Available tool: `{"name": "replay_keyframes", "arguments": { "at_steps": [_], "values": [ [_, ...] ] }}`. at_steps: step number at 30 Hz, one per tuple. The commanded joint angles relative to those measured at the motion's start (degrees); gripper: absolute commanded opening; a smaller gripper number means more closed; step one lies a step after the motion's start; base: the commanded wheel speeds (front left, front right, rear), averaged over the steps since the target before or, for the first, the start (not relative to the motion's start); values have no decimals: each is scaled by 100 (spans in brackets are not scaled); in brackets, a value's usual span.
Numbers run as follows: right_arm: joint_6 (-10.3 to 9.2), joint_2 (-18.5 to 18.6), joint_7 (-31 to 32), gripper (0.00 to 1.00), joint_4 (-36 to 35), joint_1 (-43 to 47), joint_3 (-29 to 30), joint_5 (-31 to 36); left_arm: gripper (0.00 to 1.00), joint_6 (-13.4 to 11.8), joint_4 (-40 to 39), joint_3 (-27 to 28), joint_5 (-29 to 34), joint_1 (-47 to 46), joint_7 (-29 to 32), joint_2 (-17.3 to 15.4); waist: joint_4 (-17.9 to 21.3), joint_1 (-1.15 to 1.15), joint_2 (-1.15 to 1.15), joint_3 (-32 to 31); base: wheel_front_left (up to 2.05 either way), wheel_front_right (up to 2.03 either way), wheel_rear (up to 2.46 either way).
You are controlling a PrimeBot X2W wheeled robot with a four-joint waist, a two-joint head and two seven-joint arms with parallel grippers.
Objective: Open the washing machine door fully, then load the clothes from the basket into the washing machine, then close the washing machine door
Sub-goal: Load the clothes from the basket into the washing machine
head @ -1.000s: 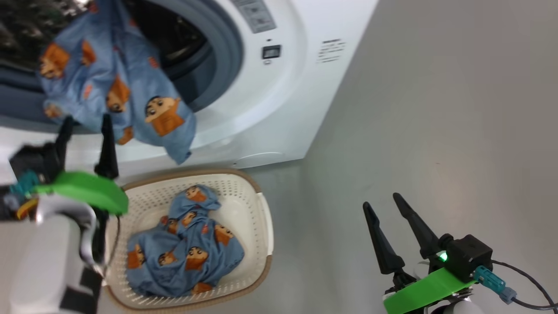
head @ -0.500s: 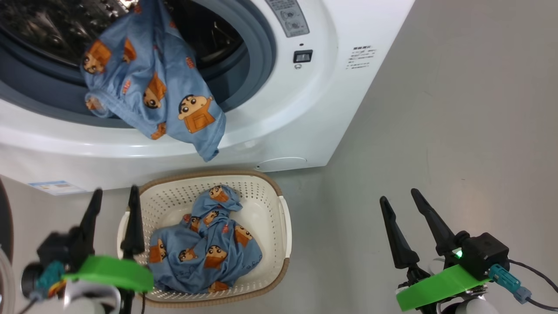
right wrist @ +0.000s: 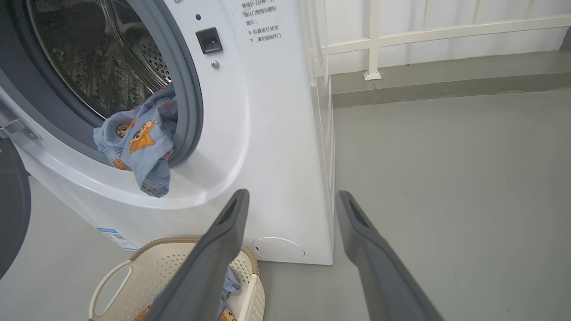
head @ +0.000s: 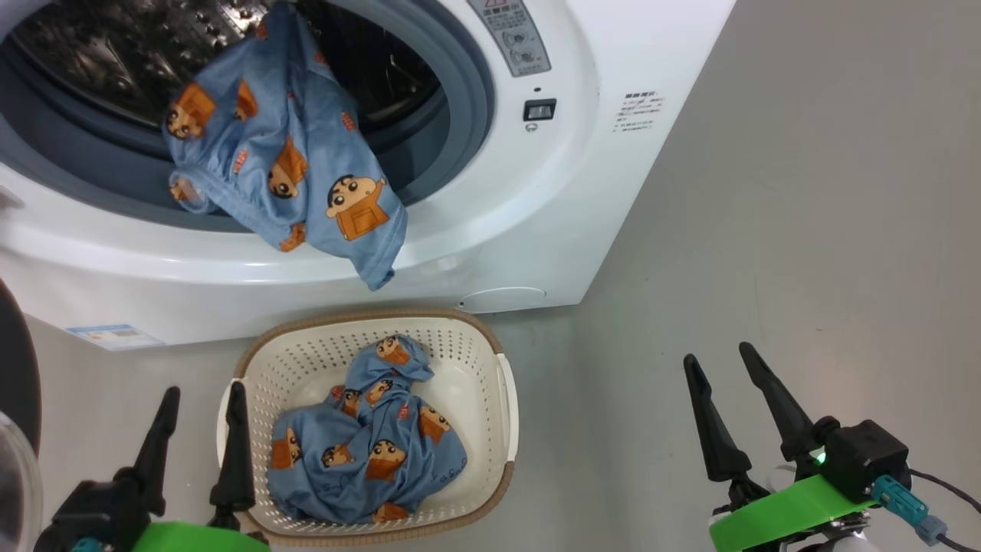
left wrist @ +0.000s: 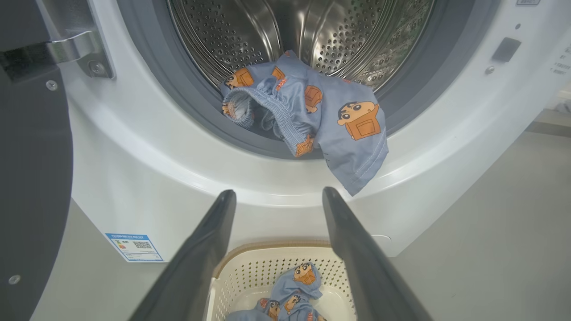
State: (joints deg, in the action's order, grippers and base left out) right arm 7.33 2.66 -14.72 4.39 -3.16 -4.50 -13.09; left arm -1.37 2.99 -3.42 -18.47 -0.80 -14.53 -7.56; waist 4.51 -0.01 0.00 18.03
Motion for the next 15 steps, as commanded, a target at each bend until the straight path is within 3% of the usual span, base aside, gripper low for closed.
{"name": "replay_keyframes", "arguments": {
  "at_steps": [1, 15],
  "values": [
    [16, 21, -28, 100, -148, 114, -107, 65, 100, -47, -200, 219, -39, 44, 37, -92, 8, 1, 0, -12, 0, 0, 0],
    [16, 21, -28, 100, -141, 150, -108, 3, 100, -141, -538, 232, -132, 266, 178, -133, 52, 1, 0, -24, 0, 0, 0]
  ]
}}
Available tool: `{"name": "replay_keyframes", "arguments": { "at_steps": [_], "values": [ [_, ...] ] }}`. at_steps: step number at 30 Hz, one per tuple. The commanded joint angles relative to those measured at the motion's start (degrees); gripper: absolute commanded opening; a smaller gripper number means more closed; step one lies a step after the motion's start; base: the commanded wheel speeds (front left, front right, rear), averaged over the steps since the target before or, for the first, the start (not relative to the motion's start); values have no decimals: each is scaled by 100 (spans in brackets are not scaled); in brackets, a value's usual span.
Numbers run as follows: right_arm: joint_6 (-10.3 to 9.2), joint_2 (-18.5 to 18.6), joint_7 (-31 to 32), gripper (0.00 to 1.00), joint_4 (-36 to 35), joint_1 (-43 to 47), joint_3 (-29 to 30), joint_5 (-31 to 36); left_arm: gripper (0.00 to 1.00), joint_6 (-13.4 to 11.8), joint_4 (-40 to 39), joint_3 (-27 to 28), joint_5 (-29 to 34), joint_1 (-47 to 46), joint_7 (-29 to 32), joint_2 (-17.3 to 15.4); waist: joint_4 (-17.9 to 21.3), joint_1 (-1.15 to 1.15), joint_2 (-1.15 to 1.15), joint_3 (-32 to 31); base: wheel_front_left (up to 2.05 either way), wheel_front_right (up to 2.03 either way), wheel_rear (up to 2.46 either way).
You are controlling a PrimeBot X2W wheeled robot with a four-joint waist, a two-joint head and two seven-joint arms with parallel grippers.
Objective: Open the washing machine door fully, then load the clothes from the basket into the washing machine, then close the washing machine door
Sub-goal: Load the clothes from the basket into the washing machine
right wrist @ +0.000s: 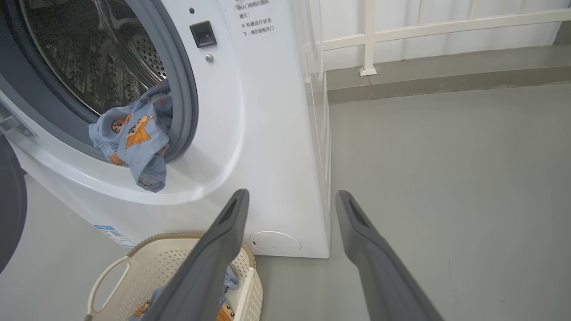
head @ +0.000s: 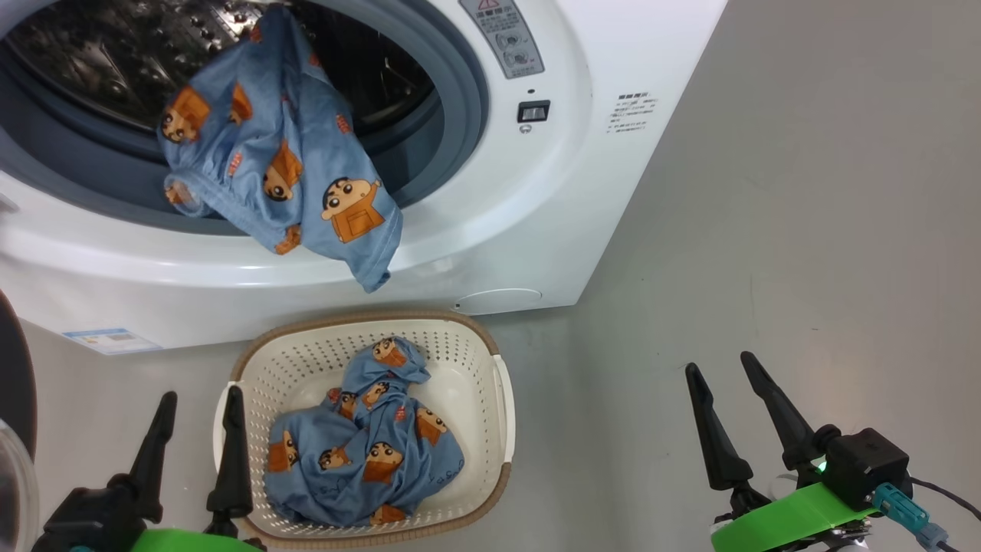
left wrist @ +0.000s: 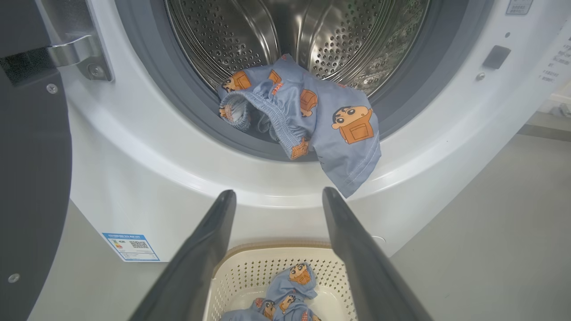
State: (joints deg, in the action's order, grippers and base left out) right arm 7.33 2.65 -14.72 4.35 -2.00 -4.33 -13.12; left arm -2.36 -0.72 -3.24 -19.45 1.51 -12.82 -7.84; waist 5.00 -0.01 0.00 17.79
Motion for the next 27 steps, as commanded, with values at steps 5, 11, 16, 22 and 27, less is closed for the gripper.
{"name": "replay_keyframes", "arguments": {
  "at_steps": [5, 11, 16, 22, 27],
  "values": [
    [16, 22, -28, 100, -143, 35, -118, 5, 100, -60, -191, 219, -57, 40, 29, -134, 18, 1, 0, -2, 0, 0, 0],
    [16, 22, -28, 100, -146, 33, -144, 7, 100, -44, -125, 197, -136, -148, 167, -163, 84, 1, 0, 4, 0, 0, 0],
    [16, 22, -28, 100, -146, 27, -182, -27, 100, -12, 41, 157, -136, -566, 313, -252, 194, 1, 0, 11, 0, 0, 0],
    [16, 22, -28, 100, -161, 37, -196, -91, 100, 48, 262, 153, -270, -1194, 534, -305, 393, 1, 0, 69, 0, 0, 0],
    [16, 22, -28, 100, -172, -4, -227, -182, 100, 139, 636, 82, -297, -1797, 769, -421, 589, 1, 0, 150, 0, 0, 0]
  ]
}}
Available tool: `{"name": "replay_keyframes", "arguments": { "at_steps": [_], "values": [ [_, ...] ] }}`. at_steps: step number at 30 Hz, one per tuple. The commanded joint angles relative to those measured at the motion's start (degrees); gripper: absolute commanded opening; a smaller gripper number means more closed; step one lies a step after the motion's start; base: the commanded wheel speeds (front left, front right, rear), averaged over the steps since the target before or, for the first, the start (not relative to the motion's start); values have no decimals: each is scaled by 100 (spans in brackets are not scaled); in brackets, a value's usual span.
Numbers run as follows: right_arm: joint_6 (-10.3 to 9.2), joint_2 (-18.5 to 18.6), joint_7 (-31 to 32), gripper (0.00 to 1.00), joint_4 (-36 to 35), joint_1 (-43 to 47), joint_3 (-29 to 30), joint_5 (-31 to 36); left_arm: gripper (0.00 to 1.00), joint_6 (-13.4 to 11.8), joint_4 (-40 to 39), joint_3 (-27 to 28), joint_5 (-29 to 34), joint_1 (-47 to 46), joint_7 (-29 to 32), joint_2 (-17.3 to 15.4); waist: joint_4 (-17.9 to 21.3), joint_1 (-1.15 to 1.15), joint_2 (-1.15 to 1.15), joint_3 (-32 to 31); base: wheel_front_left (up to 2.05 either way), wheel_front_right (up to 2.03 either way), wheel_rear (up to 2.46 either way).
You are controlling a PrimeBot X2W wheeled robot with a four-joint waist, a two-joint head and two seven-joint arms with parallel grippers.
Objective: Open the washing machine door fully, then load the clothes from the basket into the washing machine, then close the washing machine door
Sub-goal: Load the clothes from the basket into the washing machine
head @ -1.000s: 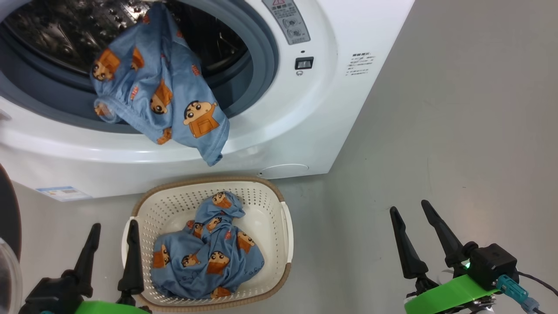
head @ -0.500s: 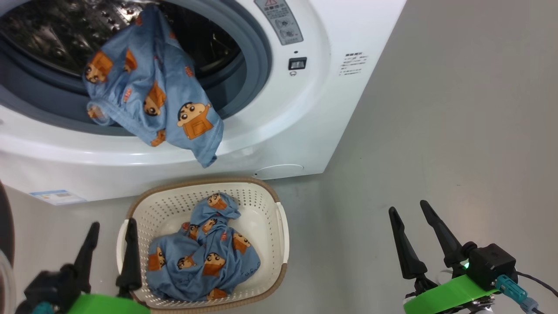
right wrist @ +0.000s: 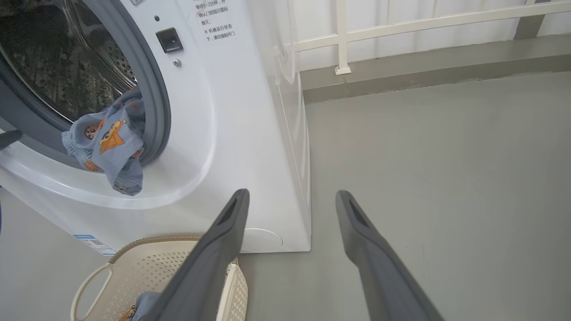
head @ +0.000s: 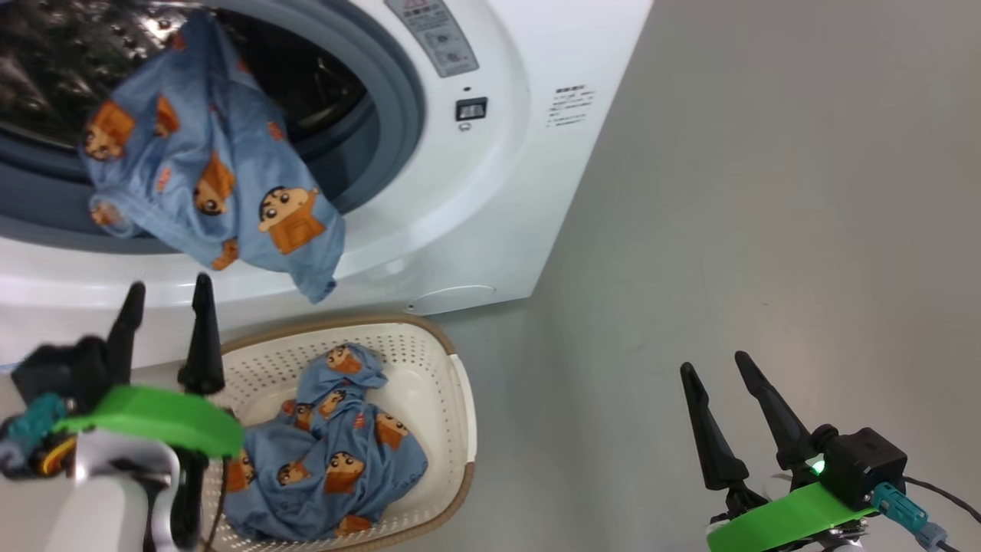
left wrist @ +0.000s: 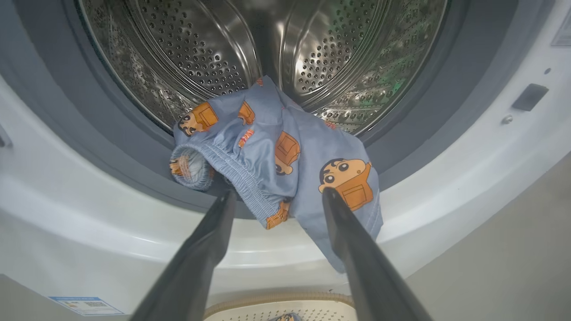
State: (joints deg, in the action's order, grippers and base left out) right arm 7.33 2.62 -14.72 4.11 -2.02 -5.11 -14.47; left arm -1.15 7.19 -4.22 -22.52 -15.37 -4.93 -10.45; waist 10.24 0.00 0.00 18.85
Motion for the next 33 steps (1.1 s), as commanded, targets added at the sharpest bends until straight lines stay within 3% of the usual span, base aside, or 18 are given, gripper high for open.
{"name": "replay_keyframes", "arguments": {
  "at_steps": [1, 11, 31, 32, 33],
  "values": [
    [16, 26, -28, 100, -150, -10, -154, -65, 100, 40, -56, 162, 4, -224, 25, -178, 110, 0, 0, 57, 0, 0, 0],
    [16, 26, -28, 100, -163, -17, -196, -277, 100, 163, 943, -25, 200, -1047, 112, -432, 530, 0, 0, 175, 0, 0, 0],
    [16, 26, -28, 100, -141, 33, -315, -410, 100, 23, 2879, -331, 647, -2088, 187, -810, 895, 0, 0, 230, 0, 0, 0],
    [16, 26, -28, 100, -139, 37, -322, -412, 59, 36, 2972, -357, 668, -2137, 200, -833, 911, 0, 0, 230, 0, 0, 0],
    [16, 26, -28, 100, -135, 41, -331, -412, 45, 48, 3066, -378, 685, -2183, 206, -857, 929, 0, 0, 227, 0, 0, 0]
  ]
}}
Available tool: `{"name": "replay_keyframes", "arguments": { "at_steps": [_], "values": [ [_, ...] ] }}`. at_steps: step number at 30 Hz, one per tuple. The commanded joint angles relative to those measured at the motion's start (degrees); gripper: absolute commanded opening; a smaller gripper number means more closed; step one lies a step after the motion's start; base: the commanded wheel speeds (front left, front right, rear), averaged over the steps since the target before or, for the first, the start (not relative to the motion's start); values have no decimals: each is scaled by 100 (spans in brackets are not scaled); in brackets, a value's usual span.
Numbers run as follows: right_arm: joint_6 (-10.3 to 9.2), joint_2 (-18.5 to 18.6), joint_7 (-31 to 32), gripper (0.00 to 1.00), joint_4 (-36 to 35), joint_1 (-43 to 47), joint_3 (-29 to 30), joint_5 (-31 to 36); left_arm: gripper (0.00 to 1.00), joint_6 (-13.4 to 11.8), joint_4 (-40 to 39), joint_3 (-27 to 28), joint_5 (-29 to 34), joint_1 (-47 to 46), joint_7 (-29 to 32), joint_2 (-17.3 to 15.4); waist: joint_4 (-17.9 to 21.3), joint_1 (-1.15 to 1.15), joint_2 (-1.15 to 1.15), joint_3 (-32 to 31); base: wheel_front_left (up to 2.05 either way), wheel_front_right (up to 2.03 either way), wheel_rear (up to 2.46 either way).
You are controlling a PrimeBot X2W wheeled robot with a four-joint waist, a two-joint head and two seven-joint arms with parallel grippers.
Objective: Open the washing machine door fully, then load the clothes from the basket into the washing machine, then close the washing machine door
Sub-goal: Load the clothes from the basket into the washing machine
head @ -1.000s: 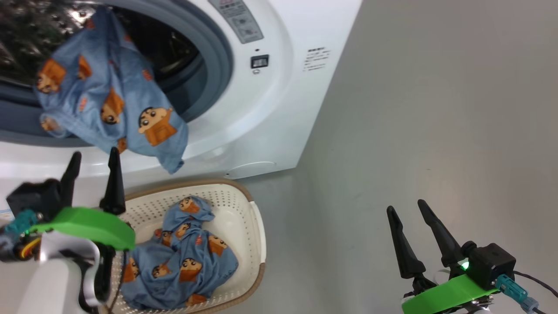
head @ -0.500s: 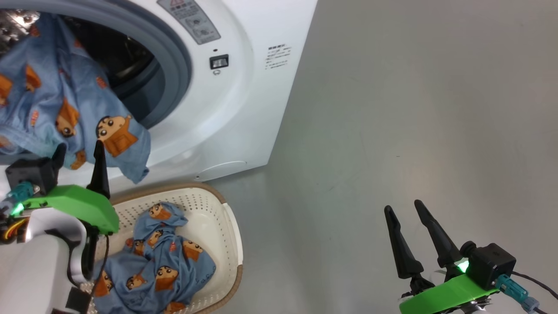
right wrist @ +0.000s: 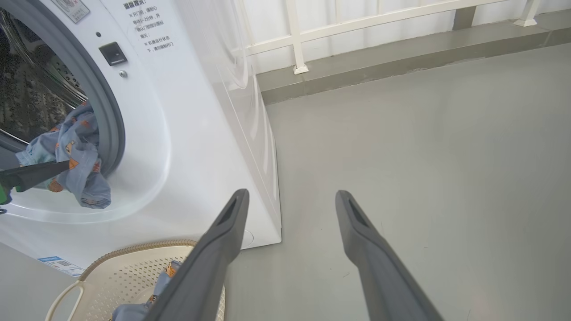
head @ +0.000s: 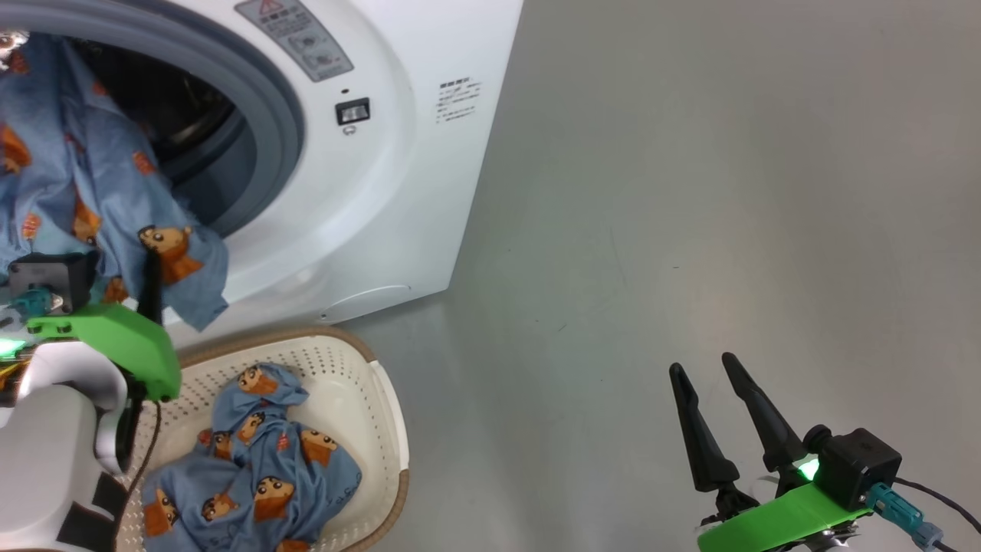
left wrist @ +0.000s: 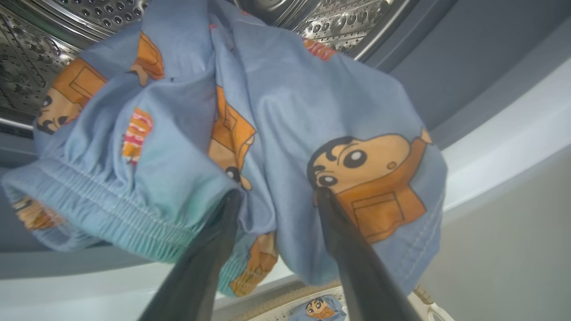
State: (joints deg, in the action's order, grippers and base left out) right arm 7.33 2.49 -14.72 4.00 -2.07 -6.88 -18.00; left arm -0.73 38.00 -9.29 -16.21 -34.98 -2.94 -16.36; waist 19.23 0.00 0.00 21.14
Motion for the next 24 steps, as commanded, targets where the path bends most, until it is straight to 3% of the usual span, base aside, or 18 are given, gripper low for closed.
{"name": "replay_keyframes", "arguments": {
  "at_steps": [1, 2, 4, 5, 6, 24],
  "values": [
    [16, 39, -28, 100, -118, 52, -164, -58, 40, 14, 86, 110, 71, -262, 9, -290, 50, 0, 0, -10, 0, 0, 0],
    [16, 39, -28, 100, -109, 60, -177, -57, 33, 17, 190, 90, 91, -298, 7, -315, 73, 0, 0, -23, 0, 0, 0],
    [16, 39, -28, 100, -98, 77, -194, -51, 30, 47, 396, 44, 116, -378, 1, -338, 104, 0, 0, -40, 0, 0, 0],
    [16, 39, -28, 100, -93, 85, -202, -48, 7, 58, 508, 23, 124, -416, 0, -345, 119, 0, 0, -50, 0, 0, 0],
    [16, 39, -28, 100, -85, 91, -216, -44, 0, 61, 622, 7, 135, -453, -12, -354, 139, 0, 0, -66, 0, 0, 0],
    [16, 39, -28, 100, 23, 208, -398, 89, 0, 204, 1763, 2, -30, -1365, -372, -400, 315, 0, 0, -295, 0, 0, 0]
  ]
}}
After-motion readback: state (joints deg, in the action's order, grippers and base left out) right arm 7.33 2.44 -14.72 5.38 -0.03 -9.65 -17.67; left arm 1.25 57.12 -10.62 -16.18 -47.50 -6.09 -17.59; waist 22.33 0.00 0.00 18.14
